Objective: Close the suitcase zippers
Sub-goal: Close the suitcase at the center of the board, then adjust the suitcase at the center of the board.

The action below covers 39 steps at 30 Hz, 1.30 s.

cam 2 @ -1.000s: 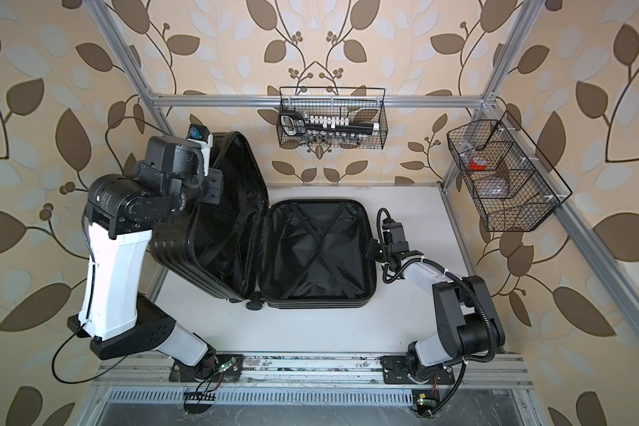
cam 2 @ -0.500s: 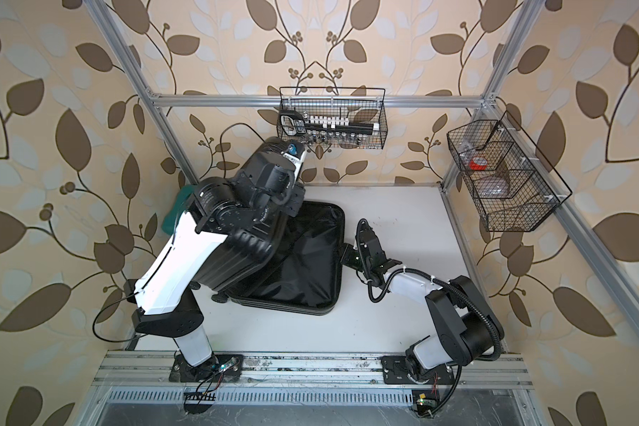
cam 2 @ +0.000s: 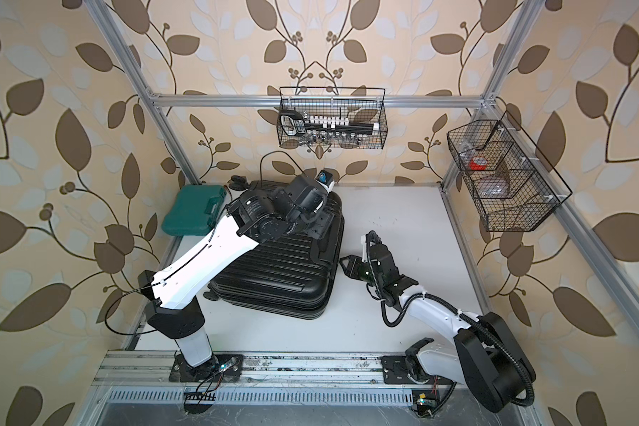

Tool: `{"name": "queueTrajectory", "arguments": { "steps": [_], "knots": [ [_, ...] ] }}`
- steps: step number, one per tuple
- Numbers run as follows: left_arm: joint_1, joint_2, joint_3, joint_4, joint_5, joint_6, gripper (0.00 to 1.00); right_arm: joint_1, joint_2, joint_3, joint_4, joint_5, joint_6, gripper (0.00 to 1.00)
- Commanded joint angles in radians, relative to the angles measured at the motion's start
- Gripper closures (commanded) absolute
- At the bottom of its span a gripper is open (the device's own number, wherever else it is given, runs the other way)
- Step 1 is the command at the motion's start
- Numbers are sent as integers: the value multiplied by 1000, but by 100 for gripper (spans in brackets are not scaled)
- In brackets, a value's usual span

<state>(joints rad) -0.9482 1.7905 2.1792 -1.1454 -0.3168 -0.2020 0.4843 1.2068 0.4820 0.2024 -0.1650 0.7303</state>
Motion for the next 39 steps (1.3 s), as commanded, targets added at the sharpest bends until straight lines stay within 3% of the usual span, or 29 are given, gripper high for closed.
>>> {"name": "queueTrajectory", "arguments": {
  "steps": [1, 10, 23, 31, 34, 39],
  "knots": [
    [7, -26, -52, 38, 92, -62, 35, 41, -6, -29, 15, -30, -36, 53],
    [26, 50, -158, 51, 166, -100, 35, 111, 15, -42, 50, 23, -20, 53],
    [72, 198, -157, 74, 188, -91, 39, 93, -213, -50, -212, 289, -97, 52],
    [71, 344, -8, -23, 214, -68, 50, -40, -321, 7, -366, 298, -166, 51],
    [65, 362, 20, -36, 278, -42, 60, -108, -347, 46, -433, 310, -198, 50],
    [29, 339, 24, -13, 410, 37, 64, -241, -354, 94, -512, 326, -225, 47]
  ]
}}
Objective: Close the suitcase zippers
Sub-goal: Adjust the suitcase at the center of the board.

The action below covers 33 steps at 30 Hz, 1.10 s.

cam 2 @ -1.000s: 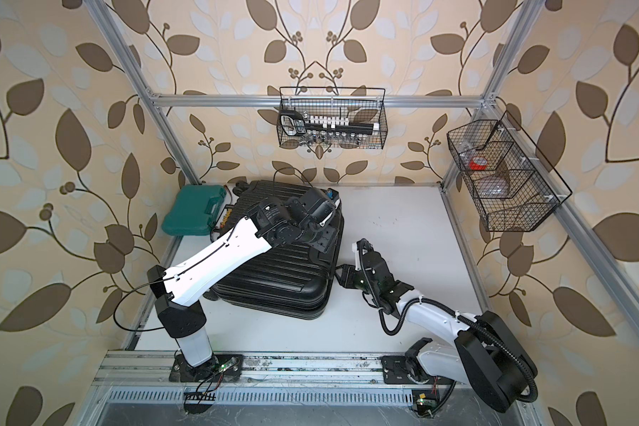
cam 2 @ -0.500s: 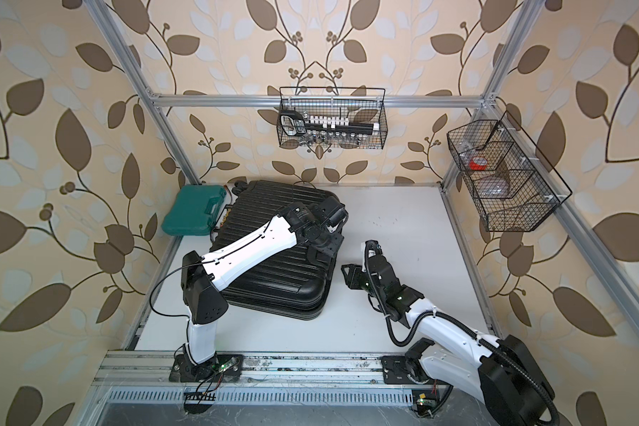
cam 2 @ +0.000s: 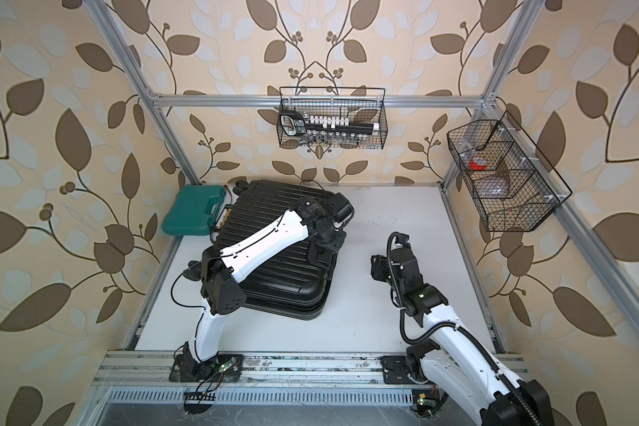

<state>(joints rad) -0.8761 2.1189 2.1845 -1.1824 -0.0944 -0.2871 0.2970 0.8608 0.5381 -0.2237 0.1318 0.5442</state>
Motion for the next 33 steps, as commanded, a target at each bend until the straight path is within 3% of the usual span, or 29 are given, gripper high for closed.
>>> {"name": "queueTrajectory", "arguments": {
  "steps": [1, 6, 13, 19, 28, 33],
  "knots": [
    [-49, 0, 13, 33, 211, 136, 64, -80, -5, 41, -90, 22, -44, 47],
    [-77, -54, -32, 81, 305, 227, 67, -208, 14, 53, -89, -45, -72, 47],
    [-93, -96, -98, 119, 303, 400, 72, -261, 45, 71, -70, -102, -104, 46],
    [-93, -150, -206, 164, 341, 671, 71, -265, 71, 76, -71, -101, -109, 46],
    [-87, -175, -240, 72, 445, 1121, 71, -276, 59, 98, -122, -4, -105, 46],
    [-20, -172, -245, 17, 490, 1283, 71, -291, 67, 106, -151, 17, -113, 46]
  ]
}}
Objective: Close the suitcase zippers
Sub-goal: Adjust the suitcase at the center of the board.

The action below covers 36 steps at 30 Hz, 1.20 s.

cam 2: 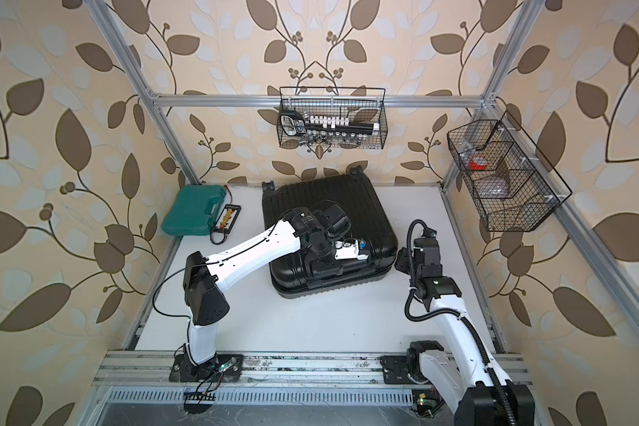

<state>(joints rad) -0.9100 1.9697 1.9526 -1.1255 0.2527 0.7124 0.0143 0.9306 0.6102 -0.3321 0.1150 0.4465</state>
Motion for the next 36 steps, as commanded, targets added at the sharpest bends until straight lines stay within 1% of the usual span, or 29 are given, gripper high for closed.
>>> {"name": "queueTrajectory", "arguments": {
  "steps": [1, 3, 5, 7, 9, 11, 15, 19, 21, 22, 24, 25, 26, 27, 28, 30, 31, 32, 33, 34, 36],
  "knots": [
    [34, -24, -8, -46, 156, 298, 71, -11, -5, 35, -47, 34, -14, 46],
    [84, -25, -2, -85, 200, 382, 71, -13, -10, 33, -43, 24, -21, 46],
    [112, -22, 2, -76, 179, 400, 71, -13, -10, 31, -35, 5, -26, 46],
    [134, -7, 23, -85, 148, 404, 66, -14, -4, 28, -20, -29, -35, 45],
    [144, 12, 58, -106, 117, 411, 62, -13, 10, 33, -14, -53, -38, 45],
    [146, 19, 85, -112, 111, 410, 57, -14, 22, 37, -16, -46, -38, 44],
    [146, -10, 86, -46, 101, 350, 42, -13, 49, 49, -24, 8, -29, 44],
    [144, -65, 123, 36, 82, 215, 36, -13, 80, 52, 6, 7, -24, 44],
    [144, -114, 103, 110, 56, 122, 36, -14, 98, 54, 29, -29, -34, 44],
    [145, -140, 60, 160, 29, 69, 36, -13, 101, 53, 46, -60, -43, 43],
    [146, -214, -21, 300, -48, -86, 36, -11, 108, 42, 97, -150, -64, 43],
    [146, -245, -54, 354, -86, -162, 33, -10, 112, 38, 114, -184, -67, 43],
    [145, -284, -96, 428, -152, -270, 33, -9, 115, 33, 133, -221, -73, 43],
    [146, -315, -124, 472, -233, -396, 30, -2, 120, 30, 148, -249, -78, 43],
    [148, -338, -139, 481, -293, -496, 27, 4, 124, 28, 158, -265, -81, 43],
    [156, -386, -179, 470, -406, -682, 26, 23, 136, 26, 175, -298, -93, 43],
    [160, -409, -205, 469, -444, -765, 25, 34, 143, 26, 179, -303, -99, 43],
    [165, -441, -248, 473, -491, -856, 22, 55, 150, 26, 185, -305, -108, 43],
    [168, -474, -297, 479, -544, -956, 17, 73, 159, 29, 189, -302, -118, 43],
    [171, -499, -336, 481, -584, -1044, 14, 95, 165, 32, 192, -296, -124, 43],
    [174, -521, -377, 418, -678, -1258, 12, 134, 182, 37, 204, -289, -135, 43]
  ]
}}
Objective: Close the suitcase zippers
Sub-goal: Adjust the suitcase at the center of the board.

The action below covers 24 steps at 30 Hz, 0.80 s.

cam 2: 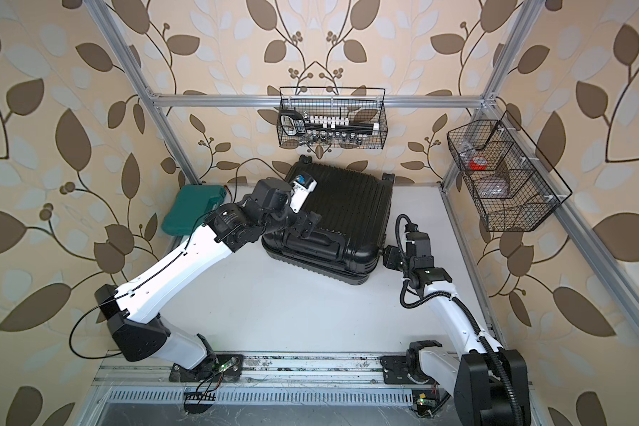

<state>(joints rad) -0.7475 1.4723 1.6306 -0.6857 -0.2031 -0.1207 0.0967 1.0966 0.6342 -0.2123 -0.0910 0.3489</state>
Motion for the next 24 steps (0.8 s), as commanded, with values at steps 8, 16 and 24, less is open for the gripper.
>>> {"name": "queueTrajectory", "arguments": {
  "steps": [8, 16, 24],
  "knots": [
    [95, -54, -59, -324, -197, -949, 11, 213, 95, 62, 129, -23, -63, 42],
    [276, 55, -67, -291, 170, -1006, 14, 285, 106, 116, 100, 30, -68, 42],
    [284, 159, -22, -286, 247, -1012, 18, 286, 26, 117, 46, 76, -75, 42]
  ]
}}
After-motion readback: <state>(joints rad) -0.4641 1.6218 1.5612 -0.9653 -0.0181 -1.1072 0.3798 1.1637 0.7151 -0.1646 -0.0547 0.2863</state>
